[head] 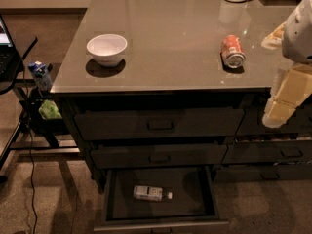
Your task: Pick blue plastic bottle from bottom drawer and place on counter
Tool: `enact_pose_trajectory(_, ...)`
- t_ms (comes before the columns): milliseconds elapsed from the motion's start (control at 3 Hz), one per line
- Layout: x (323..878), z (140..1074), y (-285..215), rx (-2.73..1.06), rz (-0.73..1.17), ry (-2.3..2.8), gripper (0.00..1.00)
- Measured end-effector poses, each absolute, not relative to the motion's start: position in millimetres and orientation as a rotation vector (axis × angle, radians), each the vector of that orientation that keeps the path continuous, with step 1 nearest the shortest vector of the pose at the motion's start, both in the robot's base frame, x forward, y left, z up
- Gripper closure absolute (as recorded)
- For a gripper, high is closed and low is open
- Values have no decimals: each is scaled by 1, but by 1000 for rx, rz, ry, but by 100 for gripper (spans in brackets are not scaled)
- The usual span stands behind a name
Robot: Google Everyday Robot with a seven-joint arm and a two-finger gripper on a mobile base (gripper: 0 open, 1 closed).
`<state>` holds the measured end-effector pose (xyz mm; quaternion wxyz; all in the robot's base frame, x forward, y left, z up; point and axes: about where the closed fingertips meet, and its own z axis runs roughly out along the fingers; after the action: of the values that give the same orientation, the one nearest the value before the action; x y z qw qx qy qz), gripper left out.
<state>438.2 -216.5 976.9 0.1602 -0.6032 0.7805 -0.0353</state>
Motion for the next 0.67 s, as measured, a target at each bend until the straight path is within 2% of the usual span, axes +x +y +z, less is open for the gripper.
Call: enact_pose_trajectory(667, 437, 960, -210, -1716, -77, 2226, 0)
